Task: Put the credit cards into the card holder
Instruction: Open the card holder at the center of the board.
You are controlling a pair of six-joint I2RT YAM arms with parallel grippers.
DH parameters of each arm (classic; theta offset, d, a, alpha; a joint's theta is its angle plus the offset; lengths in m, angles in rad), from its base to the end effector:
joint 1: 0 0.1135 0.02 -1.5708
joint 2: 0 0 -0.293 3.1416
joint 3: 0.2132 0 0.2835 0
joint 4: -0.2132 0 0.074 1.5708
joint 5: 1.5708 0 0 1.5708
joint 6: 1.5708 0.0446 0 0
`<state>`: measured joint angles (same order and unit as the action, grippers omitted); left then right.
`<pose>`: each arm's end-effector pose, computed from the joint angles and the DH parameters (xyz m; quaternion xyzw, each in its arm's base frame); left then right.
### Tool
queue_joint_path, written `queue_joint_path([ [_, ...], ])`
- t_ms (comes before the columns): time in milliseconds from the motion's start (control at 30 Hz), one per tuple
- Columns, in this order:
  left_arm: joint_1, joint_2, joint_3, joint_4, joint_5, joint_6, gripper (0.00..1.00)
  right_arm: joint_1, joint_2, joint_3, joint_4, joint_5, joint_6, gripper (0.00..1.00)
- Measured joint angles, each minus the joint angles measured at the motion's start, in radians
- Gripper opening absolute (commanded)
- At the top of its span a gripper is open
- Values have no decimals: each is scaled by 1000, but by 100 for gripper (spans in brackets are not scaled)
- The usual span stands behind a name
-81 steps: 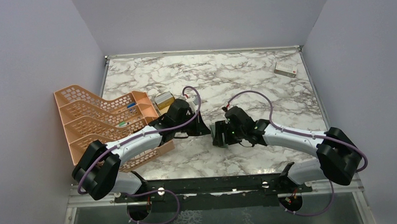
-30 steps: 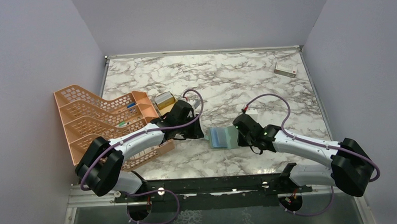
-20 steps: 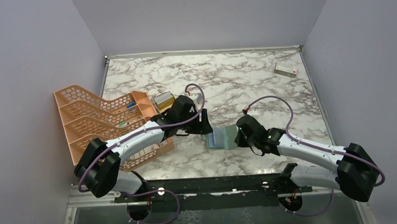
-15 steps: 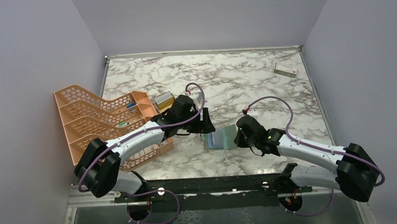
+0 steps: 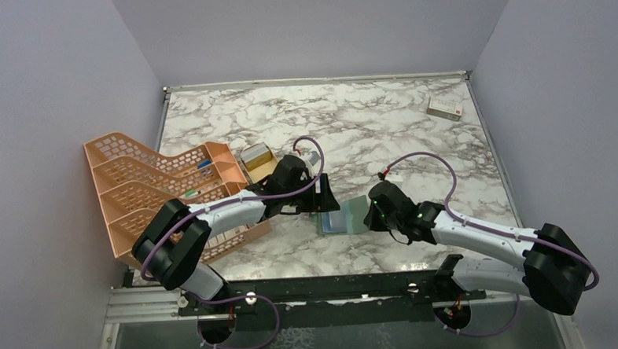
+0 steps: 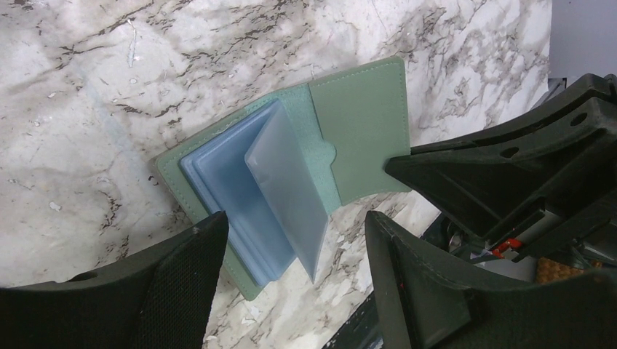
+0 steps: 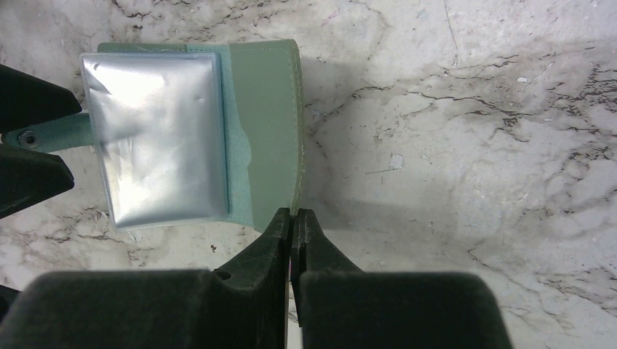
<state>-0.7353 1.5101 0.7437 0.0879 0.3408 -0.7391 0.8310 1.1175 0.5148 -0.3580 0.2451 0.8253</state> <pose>0.2375 -0.2350 0.1842 0.0715 0.8892 -0.3991 0.2120 0.1571 0.1560 0.1731 0.0340 0.9468 0.1407 0.2875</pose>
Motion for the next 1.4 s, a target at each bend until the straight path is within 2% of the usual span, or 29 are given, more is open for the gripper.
queue_joint_path([
  [333, 0, 51, -19, 90, 9, -12, 72, 0, -17, 0, 0, -4, 1, 1],
  [1400, 0, 89, -50, 148, 15, -38, 72, 0, -23, -3, 0, -5, 1, 1],
])
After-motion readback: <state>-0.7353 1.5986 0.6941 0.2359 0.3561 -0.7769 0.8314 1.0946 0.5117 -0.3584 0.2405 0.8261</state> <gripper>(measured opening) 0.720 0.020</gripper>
